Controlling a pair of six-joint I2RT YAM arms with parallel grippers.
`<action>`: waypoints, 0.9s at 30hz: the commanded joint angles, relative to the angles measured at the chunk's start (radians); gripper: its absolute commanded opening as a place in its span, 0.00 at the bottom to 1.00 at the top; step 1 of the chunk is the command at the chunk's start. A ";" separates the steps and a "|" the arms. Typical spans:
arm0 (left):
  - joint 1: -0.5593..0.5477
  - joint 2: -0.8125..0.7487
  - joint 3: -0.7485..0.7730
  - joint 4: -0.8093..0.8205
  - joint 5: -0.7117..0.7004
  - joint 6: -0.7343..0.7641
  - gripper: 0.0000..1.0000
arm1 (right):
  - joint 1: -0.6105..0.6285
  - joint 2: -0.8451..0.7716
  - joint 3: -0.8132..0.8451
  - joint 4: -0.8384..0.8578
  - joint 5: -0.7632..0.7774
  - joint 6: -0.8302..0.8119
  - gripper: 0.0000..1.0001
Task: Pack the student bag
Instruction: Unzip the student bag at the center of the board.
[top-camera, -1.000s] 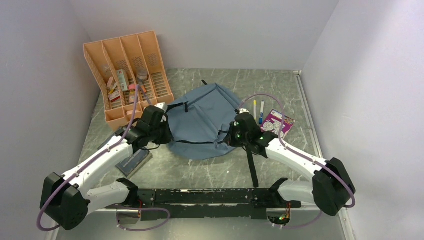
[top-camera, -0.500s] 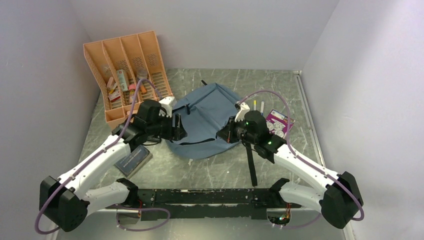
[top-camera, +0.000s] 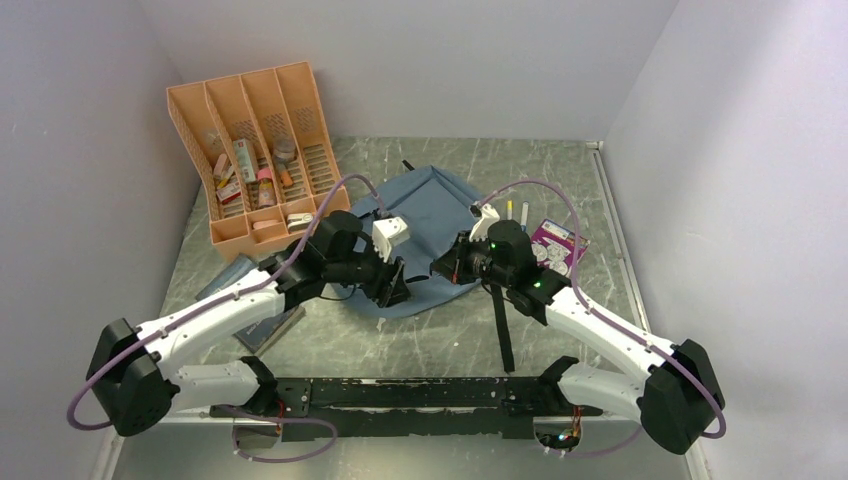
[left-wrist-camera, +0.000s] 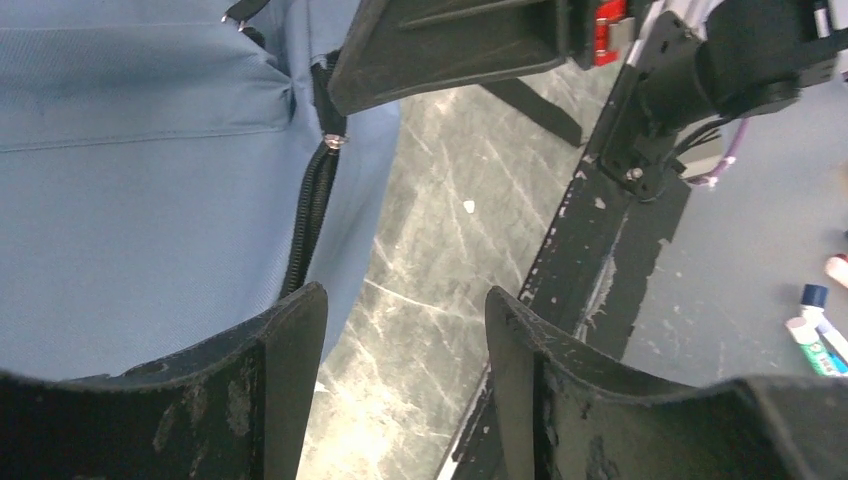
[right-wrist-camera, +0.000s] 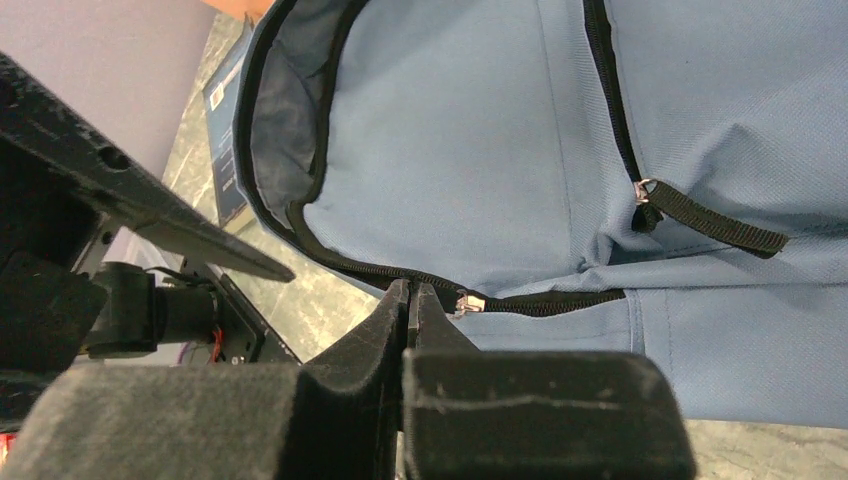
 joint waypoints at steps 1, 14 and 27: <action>-0.010 0.033 0.019 0.077 -0.065 0.070 0.63 | -0.007 -0.009 -0.001 0.043 -0.006 0.003 0.00; -0.051 0.140 -0.007 0.126 -0.096 0.109 0.61 | -0.007 -0.003 0.009 0.026 0.014 0.000 0.00; -0.132 0.233 0.034 0.001 -0.263 0.124 0.53 | -0.008 -0.002 0.024 -0.046 0.106 0.020 0.00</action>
